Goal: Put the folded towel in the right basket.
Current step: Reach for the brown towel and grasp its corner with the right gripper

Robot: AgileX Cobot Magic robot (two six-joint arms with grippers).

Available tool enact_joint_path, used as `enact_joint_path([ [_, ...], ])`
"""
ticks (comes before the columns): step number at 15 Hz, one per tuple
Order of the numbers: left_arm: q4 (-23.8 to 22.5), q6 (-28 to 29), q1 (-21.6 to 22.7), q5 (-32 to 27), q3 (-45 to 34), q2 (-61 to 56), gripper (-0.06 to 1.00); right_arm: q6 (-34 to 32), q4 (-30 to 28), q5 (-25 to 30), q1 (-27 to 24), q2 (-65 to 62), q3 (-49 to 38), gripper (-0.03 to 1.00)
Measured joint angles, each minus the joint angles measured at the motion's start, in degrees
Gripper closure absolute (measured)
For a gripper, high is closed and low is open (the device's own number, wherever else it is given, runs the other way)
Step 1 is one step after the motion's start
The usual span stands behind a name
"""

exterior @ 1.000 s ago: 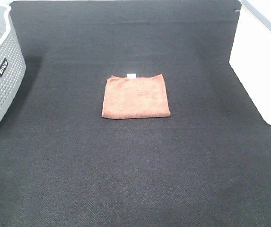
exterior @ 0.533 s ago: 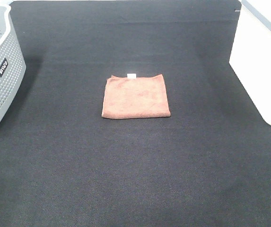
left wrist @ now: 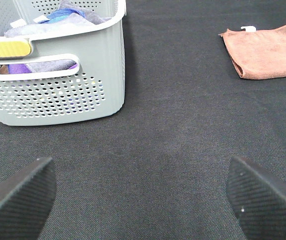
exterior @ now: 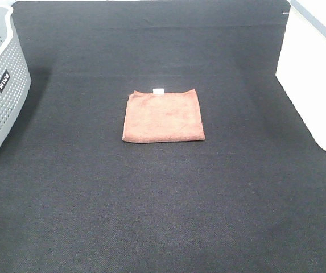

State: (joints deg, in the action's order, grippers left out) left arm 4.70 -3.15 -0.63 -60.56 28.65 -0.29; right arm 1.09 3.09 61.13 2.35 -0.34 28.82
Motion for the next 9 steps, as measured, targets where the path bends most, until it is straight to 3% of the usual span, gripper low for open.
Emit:
enact_joint_path([
  [9,0.0,0.0,0.0,0.0,0.0,0.0,0.07,0.0,0.0,0.0,0.0,0.0,0.0,0.28],
])
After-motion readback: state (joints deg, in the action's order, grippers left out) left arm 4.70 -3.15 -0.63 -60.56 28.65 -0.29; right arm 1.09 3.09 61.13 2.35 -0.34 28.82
